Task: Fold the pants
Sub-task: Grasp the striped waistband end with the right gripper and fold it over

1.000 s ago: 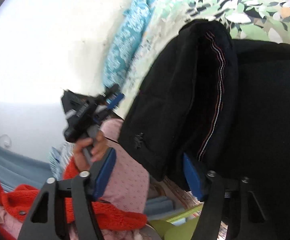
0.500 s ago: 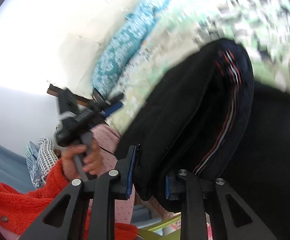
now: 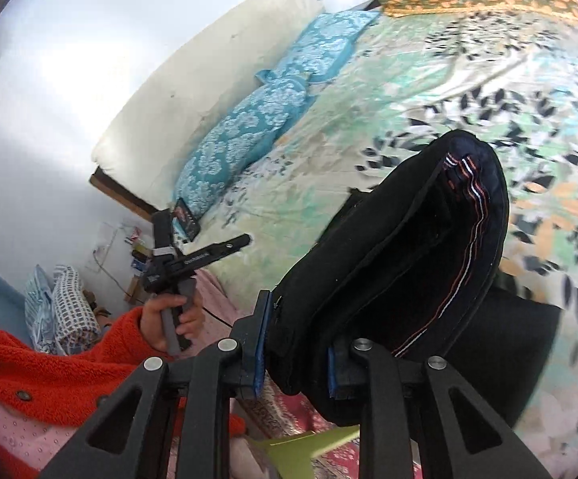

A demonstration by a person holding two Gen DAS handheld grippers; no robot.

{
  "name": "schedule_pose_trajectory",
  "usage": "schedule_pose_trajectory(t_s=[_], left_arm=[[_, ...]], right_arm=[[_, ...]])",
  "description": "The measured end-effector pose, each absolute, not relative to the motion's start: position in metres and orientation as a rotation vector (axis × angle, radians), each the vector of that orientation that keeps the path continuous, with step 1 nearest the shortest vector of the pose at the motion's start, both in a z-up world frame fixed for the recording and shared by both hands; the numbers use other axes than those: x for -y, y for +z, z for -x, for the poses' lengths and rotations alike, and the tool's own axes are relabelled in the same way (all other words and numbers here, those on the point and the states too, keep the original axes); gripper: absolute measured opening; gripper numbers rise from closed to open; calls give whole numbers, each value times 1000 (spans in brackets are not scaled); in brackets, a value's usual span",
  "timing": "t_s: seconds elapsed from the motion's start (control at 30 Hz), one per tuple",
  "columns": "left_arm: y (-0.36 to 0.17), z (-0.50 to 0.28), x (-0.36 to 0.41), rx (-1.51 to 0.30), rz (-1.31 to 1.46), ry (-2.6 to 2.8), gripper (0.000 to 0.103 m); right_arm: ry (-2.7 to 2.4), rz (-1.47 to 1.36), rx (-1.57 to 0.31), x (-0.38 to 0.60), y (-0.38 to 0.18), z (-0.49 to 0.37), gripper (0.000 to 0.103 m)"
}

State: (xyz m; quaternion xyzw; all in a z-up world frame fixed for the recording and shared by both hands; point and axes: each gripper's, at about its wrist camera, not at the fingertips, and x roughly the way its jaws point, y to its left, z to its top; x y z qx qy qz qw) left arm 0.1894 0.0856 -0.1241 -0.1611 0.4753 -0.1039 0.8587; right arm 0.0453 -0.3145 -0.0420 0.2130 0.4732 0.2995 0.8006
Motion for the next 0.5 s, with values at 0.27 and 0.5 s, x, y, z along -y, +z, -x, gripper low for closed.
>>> schedule_pose_trajectory(t_s=[0.27, 0.5], left_arm=[[-123, -183, -59, -1014, 269, -271, 73], [-117, -172, -26, -1022, 190, -361, 73]], right_arm=[[496, -500, -1155, 371, -112, -30, 22], [432, -579, -1200, 381, -146, -28, 22]])
